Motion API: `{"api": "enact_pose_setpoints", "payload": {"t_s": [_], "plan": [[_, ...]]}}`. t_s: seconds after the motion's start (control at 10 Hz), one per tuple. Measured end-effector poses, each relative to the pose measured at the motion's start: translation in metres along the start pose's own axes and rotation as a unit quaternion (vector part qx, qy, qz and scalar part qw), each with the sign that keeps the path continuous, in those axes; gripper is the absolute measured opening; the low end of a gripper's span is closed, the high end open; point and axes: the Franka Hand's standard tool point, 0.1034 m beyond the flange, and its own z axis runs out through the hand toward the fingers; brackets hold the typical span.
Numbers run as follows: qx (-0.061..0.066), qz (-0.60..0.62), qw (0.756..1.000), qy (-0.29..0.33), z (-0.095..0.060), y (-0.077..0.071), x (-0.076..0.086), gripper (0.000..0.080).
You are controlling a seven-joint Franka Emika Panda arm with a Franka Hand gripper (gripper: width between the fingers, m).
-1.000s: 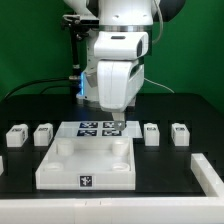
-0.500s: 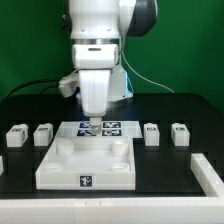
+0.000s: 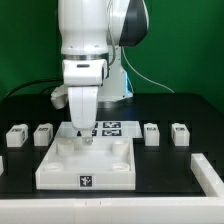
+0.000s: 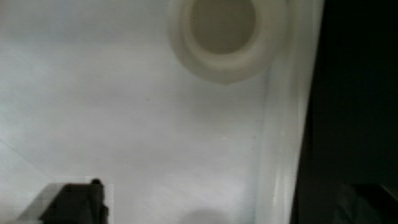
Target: Assemble one leg
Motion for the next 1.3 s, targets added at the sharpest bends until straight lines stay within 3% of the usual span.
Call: {"api": "enact_pose_setpoints", "payload": {"t_s": [0.4,0.8,1.1,1.2,1.3], "plan": [[0.017,0.002,1.0,0.007,0.027,-0.021,-0.006,0.065],[0.023,0.012,1.0,0.009,0.032,-0.026,-0.007,0.065],[0.022,0.016,1.0,0.009,0.031,-0.024,-0.006,0.025],[0.022,0.016,1.0,0.009,0.031,-0.024,-0.006,0.025],[0.022,0.016,1.0,0.009,0.031,-0.024,-0.006,0.0066]]}}
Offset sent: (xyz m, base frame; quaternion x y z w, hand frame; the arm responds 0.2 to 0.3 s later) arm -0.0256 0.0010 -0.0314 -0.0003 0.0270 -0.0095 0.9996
